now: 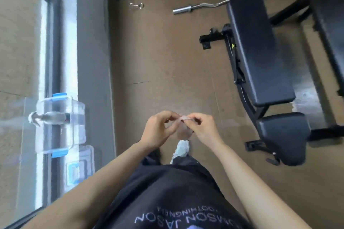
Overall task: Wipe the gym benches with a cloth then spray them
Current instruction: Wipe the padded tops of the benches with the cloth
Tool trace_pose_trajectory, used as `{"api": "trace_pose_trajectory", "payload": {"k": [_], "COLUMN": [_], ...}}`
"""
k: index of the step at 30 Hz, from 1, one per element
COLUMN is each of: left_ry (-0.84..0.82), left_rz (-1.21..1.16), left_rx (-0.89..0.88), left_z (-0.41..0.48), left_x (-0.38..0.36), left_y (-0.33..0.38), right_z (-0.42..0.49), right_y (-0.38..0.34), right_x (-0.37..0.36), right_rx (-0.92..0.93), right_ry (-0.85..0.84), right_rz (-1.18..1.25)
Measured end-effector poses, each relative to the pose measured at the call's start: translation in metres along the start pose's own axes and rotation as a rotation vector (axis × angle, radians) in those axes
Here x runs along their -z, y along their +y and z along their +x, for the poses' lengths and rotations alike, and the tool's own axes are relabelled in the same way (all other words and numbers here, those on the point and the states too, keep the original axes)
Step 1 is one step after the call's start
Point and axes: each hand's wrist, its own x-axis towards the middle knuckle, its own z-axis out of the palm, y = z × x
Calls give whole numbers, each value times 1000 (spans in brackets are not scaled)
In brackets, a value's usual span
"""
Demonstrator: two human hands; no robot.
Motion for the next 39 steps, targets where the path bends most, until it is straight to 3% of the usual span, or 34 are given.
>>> {"api": "trace_pose_trajectory", "payload": {"k": [4,10,17,21,28,33,39], "left_ry": [-205,-384,-781,-1026,-1082,-1166,-1143], "left_rz": [75,-50,226,401,392,421,427], "left_rx": [-8,34,-313,-438,-408,-440,-405], "left_z": [51,133,245,302,334,327,317], "left_x": [-17,-57,-111,-155,-287,-387,-507], "left_y": [31,62,107,138,190,212,228], "right_z": [-1,2,10,9,-2,-21,-50], "right_y": [10,33,64,80,123,188,273], "right_x": [54,118,176,204,254,304,373], "right_rx": [-62,-184,-343,-549,-793,-847,-814], "right_ry": [115,364,540,666,907,1062,1222], "right_rz": [101,23,-100,-53,95,196,301]}}
